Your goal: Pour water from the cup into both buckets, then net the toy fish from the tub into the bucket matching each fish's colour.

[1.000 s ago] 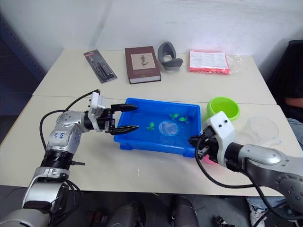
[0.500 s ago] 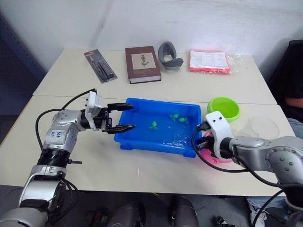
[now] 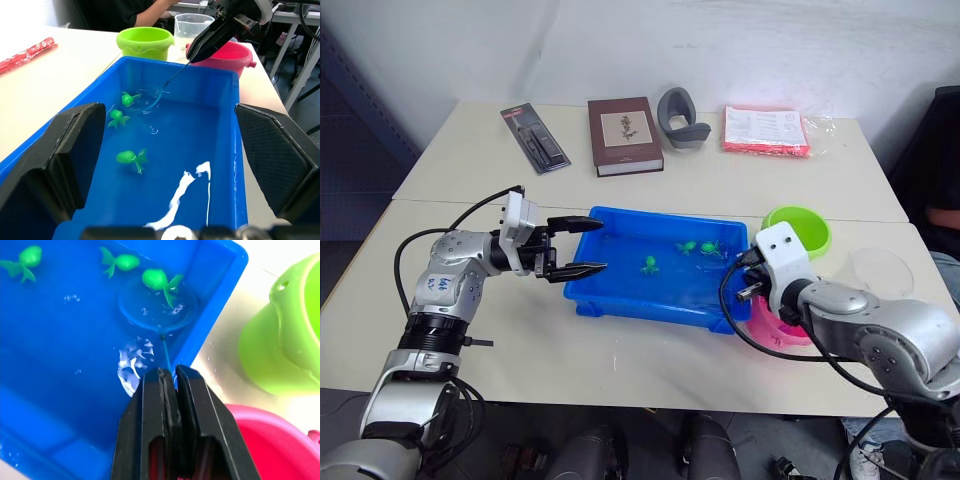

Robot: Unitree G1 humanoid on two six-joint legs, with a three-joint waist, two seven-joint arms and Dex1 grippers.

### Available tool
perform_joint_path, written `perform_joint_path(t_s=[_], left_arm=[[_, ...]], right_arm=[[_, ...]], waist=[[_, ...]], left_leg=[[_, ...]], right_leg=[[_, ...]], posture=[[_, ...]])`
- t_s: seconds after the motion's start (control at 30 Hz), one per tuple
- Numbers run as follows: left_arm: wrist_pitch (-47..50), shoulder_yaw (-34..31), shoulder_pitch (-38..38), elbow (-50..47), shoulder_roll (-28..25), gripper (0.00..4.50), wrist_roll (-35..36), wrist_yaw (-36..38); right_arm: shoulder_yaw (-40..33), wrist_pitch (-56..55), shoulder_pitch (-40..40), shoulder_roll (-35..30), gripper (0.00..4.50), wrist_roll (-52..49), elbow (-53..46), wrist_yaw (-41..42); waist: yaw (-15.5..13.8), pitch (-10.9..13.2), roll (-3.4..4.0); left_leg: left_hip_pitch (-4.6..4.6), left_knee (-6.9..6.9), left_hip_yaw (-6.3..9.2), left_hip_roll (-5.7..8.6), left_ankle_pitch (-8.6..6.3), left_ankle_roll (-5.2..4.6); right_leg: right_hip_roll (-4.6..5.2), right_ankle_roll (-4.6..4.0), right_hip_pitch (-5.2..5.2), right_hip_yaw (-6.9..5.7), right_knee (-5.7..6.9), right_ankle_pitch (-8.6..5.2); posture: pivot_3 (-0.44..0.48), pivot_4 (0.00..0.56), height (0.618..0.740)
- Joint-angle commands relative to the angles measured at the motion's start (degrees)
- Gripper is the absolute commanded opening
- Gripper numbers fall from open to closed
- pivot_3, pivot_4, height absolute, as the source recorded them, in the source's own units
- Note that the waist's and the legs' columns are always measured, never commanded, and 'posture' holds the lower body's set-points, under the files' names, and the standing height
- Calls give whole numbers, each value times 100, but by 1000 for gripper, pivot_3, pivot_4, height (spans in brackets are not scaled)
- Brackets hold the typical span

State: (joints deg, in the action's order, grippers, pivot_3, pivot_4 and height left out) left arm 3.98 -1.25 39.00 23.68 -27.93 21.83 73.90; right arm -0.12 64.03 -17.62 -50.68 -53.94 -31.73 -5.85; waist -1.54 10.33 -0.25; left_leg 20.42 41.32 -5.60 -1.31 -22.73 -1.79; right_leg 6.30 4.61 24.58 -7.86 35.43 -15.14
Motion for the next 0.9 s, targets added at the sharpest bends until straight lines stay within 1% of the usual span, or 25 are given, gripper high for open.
perform_joint_path(t_s=[0.03, 0.1, 0.23, 0.37, 0.53, 0.6, 0.73, 0.83, 0.9], left_arm=[[-108, -89, 6, -17, -14, 4440, 70, 58], [-128, -92, 6, 13, -14, 4440, 70, 77], [-195, -92, 17, 141, -7, 4440, 73, 167], [-293, -80, 51, 299, 40, 4440, 71, 266], [-449, -23, 160, 568, 170, 4440, 36, 399], [-504, -10, 231, 696, 221, 4440, 23, 456], [-610, 40, 447, 979, 329, 4440, -20, 616], [-668, 17, 625, 1158, 440, 4440, 12, 683], [-691, -5, 715, 1252, 501, 4440, 25, 704]], right_arm=[[-345, -170, 361, -72, 0, 362, -485, 237], [-524, -169, 589, -104, 0, 423, -685, 356], [-1011, -480, 1252, -273, 0, 621, -1315, 869], [-1606, -664, 1800, -261, 0, 664, -1825, 1249], [-2704, -604, 2515, -167, 0, 336, -2227, 1697], [-3153, -654, 2708, -36, 0, 217, -2263, 1772], [-4148, -967, 3221, 20, 0, 466, -2028, 2374], [-4602, -1262, 3336, 51, 0, 683, -1649, 2687], [-4676, -1507, 3359, 2, 0, 974, -1370, 2861]], waist=[[-1, 0, 0], [3, 0, 0], [4, 0, 0], [6, 0, 0], [2, 1, -2], [1, 1, -2], [2, 1, -2], [4, 1, -3], [4, 1, -3]], left_leg=[[0, -1, 0, 0, 0, 0], [0, -4, 2, -2, 0, 0], [-1, -5, 0, 0, 0, 0], [-1, -7, 1, -2, 0, 0], [-3, -7, 1, -1, 0, 0], [-5, -8, 1, 0, 0, -1], [-5, -9, 0, 3, 1, -2], [-6, -11, -1, 7, 2, -5], [-7, -12, -2, 11, 3, -9]], right_leg=[[0, 0, 0, 0, 0, 0], [-2, 0, 0, -2, -2, 0], [-3, 1, 0, 0, -3, 0], [-5, 1, 0, 1, -5, 0], [-7, 1, -2, 3, -5, 1], [-7, 1, -2, 4, -5, 1], [-8, 2, -2, 6, -5, 1], [-7, 6, -2, 9, -6, 3], [-6, 8, -3, 11, -7, 4]], posture=[[0, 150, 740], [0, 150, 740], [0, 150, 740], [0, 150, 740], [0, 150, 740], [0, 150, 740], [0, 150, 740], [0, 150, 740], [0, 150, 740]])
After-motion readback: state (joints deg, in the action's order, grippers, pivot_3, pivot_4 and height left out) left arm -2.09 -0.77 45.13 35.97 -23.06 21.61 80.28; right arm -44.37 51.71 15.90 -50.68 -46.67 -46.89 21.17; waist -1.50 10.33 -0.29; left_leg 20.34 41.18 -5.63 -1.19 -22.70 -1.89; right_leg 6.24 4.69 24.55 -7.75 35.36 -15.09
